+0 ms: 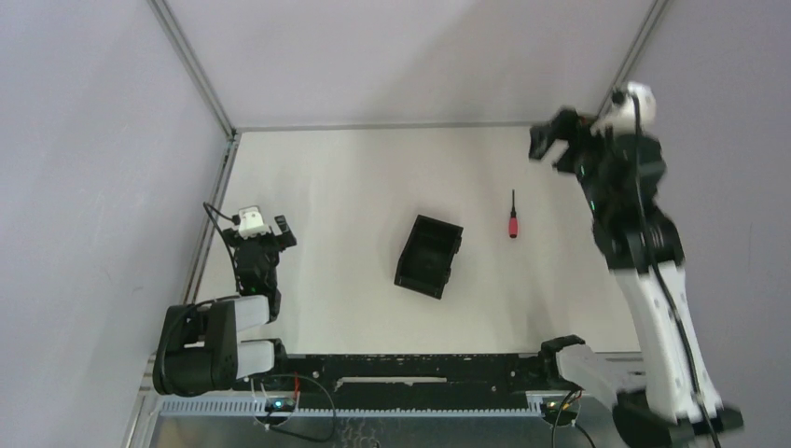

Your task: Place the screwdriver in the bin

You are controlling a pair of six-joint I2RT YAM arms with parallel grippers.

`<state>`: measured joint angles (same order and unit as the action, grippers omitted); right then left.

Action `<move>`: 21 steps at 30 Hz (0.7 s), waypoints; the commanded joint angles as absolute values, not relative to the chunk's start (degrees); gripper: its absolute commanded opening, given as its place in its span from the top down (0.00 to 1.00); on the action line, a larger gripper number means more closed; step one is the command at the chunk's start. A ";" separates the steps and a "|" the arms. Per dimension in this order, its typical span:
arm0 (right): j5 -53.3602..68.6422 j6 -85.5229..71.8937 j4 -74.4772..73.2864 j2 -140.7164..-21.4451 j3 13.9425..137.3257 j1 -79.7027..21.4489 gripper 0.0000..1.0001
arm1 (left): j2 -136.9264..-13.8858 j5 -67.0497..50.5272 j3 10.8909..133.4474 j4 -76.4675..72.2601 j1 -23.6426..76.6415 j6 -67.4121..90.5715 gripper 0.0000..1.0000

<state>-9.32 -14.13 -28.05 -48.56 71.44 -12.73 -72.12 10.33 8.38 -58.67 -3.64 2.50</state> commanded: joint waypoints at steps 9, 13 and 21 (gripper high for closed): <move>-1.43 -9.62 -61.90 -105.10 104.68 -3.61 0.11 | -72.09 10.47 11.03 -60.66 -3.41 1.49 0.00; -1.62 -9.49 -57.85 -113.96 100.21 -3.52 0.22 | -72.15 10.50 11.03 -60.65 -3.34 1.47 0.00; -2.55 -8.80 -51.00 -123.54 94.64 -3.34 0.46 | -72.14 10.46 10.96 -60.65 -3.34 1.49 0.00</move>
